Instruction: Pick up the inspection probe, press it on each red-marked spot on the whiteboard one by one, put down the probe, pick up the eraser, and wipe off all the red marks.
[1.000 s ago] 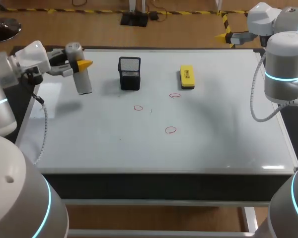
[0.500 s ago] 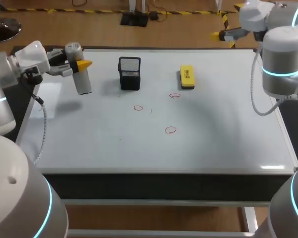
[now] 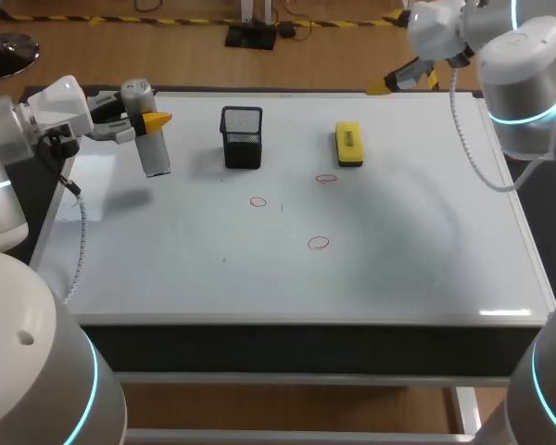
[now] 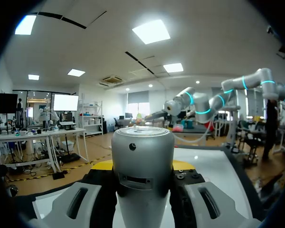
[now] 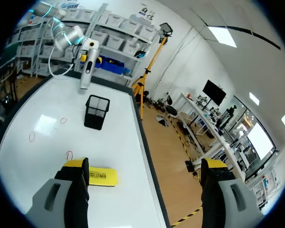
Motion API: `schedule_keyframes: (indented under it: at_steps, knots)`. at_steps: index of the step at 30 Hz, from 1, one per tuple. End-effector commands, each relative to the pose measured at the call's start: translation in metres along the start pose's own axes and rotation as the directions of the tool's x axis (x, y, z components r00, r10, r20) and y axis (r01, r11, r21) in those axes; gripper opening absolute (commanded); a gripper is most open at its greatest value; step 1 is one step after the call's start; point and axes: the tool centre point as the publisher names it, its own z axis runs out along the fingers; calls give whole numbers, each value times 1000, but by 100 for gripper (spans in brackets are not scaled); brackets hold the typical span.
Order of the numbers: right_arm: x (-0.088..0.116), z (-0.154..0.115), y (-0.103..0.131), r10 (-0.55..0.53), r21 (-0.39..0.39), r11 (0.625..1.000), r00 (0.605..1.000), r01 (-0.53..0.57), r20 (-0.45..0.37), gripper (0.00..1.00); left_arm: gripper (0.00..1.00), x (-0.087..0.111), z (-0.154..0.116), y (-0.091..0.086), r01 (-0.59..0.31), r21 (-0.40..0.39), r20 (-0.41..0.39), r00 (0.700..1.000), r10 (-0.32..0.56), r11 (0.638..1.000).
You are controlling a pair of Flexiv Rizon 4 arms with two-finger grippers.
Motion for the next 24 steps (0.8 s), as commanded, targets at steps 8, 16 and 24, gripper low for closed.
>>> schedule_keyframes:
  at_steps: [8,16,24]
  knots:
    - [12,6,-19,-611,-116,355,136,928,-780,100,0,0,0,1,-2,5,1,1000,2,1000]
    - [12,6,-19,-611,-116,355,136,928,-780,100,0,0,0,1,-2,5,1,1000,2,1000]
    - [12,6,-19,-611,-116,355,136,928,-780,100,0,0,0,1,-2,5,1,1000,2,1000]
